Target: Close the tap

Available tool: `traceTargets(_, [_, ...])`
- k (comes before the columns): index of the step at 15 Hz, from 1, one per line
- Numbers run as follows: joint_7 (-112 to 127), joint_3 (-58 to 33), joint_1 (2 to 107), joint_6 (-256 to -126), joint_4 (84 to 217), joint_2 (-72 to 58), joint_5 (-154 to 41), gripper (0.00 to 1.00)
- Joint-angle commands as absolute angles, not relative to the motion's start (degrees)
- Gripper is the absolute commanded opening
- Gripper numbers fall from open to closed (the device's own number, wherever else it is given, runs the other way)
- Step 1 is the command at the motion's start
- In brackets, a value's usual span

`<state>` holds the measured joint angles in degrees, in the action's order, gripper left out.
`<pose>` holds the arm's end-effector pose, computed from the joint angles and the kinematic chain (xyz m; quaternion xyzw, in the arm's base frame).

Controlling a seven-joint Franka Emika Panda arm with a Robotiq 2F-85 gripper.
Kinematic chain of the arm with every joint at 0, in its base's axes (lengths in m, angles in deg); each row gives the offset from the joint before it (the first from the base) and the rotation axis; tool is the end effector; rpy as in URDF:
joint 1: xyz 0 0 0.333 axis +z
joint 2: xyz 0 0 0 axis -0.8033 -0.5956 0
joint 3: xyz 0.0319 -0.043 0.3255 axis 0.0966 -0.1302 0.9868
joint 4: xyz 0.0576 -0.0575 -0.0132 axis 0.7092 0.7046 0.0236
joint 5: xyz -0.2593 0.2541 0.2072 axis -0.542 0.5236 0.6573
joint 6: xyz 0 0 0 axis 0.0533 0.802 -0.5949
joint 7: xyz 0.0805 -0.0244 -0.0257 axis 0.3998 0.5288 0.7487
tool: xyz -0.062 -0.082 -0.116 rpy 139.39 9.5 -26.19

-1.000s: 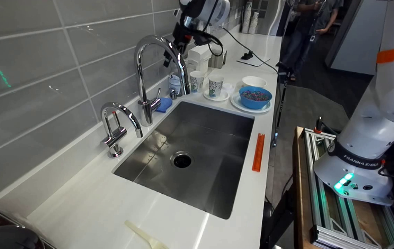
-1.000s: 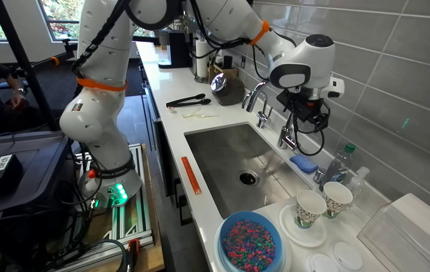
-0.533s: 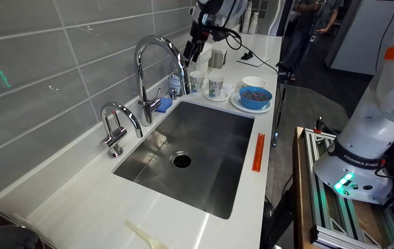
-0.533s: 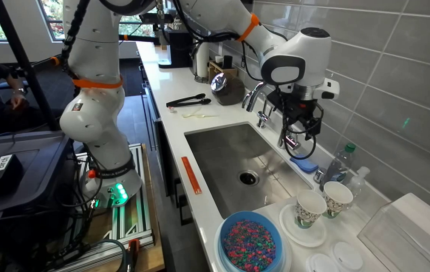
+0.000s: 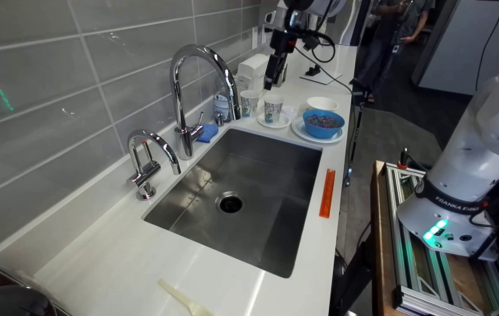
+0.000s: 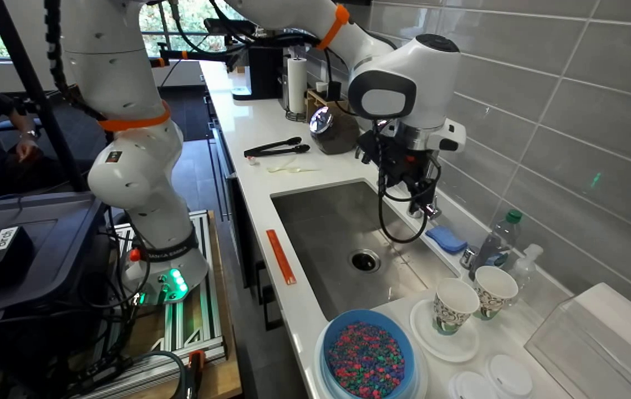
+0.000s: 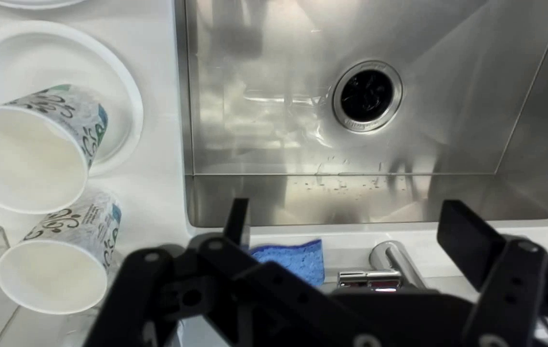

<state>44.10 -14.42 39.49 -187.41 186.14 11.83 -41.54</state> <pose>0.5236 -0.1771 0.3504 -0.9943 -0.0403 -0.0804 0.0575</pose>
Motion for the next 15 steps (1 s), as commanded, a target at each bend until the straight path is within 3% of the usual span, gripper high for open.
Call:
traceTargets(1, [44.78, -16.25, 41.93, -185.77, 194.1, 19.15, -41.29, 1.0])
traceTargets(15, [50.09, -21.15, 49.71, -188.69, 207.57, 32.49, -36.06, 1.0])
